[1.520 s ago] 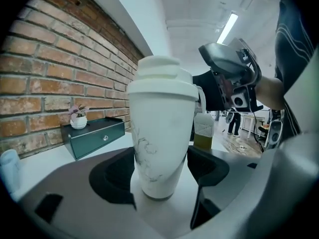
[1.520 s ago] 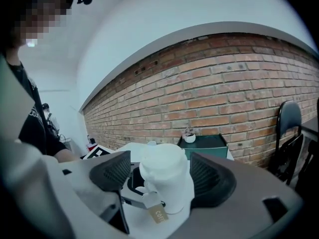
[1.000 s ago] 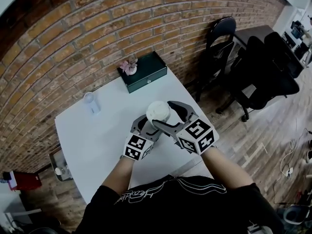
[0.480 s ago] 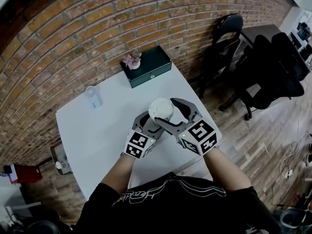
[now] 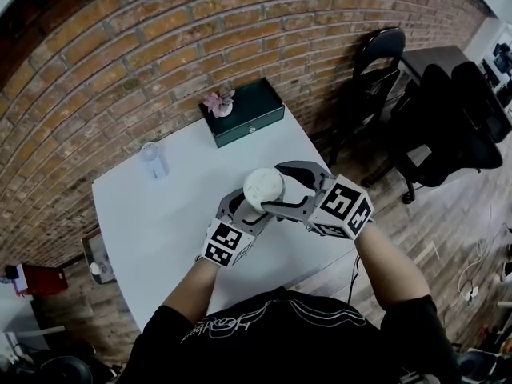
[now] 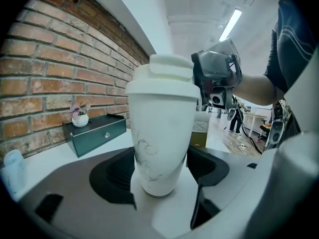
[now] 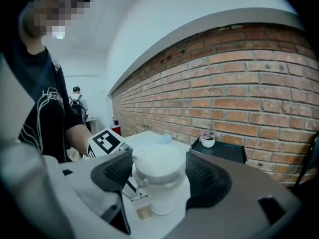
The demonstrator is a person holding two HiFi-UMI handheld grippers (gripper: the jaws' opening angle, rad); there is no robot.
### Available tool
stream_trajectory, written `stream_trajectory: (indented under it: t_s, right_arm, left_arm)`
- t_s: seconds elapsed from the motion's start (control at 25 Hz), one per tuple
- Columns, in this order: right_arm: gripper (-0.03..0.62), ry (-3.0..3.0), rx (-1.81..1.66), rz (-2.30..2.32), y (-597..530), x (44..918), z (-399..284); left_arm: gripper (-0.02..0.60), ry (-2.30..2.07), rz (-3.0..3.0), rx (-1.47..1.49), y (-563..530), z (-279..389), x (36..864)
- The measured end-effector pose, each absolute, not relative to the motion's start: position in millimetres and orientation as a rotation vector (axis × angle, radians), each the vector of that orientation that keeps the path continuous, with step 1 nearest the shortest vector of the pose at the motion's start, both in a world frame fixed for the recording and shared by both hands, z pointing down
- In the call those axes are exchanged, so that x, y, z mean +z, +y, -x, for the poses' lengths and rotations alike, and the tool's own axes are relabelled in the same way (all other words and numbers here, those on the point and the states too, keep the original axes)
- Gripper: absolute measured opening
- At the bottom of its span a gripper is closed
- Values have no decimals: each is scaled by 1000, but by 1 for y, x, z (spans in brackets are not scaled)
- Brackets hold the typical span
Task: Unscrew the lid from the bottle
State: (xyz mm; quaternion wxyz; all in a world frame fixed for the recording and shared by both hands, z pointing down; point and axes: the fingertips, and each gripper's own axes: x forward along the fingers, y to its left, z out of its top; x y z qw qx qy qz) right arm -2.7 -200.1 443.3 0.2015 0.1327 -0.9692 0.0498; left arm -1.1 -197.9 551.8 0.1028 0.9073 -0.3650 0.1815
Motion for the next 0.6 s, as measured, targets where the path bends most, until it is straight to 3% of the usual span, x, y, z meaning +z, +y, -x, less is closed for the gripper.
stream_trajectory:
  t_s: [0.6]
  right_arm:
    - [313,-2596,-45,271,-201,447,3]
  left_arm:
    - [347,-1061,-2659,581,-196,1,553]
